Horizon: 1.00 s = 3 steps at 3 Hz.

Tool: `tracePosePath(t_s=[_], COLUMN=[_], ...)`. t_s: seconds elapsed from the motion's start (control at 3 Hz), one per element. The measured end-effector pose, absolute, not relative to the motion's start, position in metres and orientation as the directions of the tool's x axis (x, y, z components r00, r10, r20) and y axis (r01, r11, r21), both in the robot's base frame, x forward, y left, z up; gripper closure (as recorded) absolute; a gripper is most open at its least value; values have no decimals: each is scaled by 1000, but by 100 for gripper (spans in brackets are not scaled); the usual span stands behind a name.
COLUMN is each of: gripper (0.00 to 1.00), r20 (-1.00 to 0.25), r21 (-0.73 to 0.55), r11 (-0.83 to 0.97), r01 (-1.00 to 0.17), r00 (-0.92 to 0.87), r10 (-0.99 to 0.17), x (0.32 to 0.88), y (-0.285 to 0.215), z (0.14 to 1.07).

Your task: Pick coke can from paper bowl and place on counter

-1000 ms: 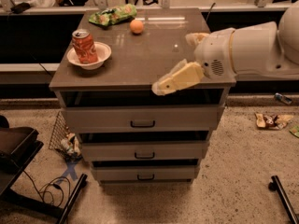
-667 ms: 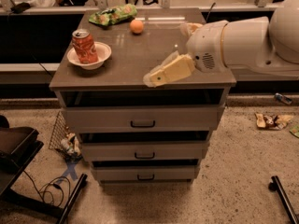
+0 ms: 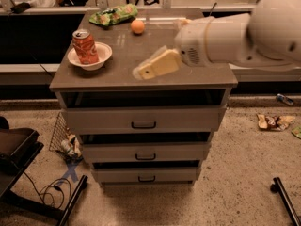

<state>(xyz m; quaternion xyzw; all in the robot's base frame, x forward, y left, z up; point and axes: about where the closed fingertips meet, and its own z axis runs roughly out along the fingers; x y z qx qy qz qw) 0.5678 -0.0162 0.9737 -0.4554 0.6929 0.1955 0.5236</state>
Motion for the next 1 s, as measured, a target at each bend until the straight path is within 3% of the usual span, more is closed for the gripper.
tracePosePath(t_s=[0.67,1.0], gripper=[0,0], r20=[-935,-966], r21=[-178,-95], r11=[504,464], r01=[-845,-881], r00=[-15,-30], r10=[-355,-256], x=[657,681], y=[94,152], z=[949,929])
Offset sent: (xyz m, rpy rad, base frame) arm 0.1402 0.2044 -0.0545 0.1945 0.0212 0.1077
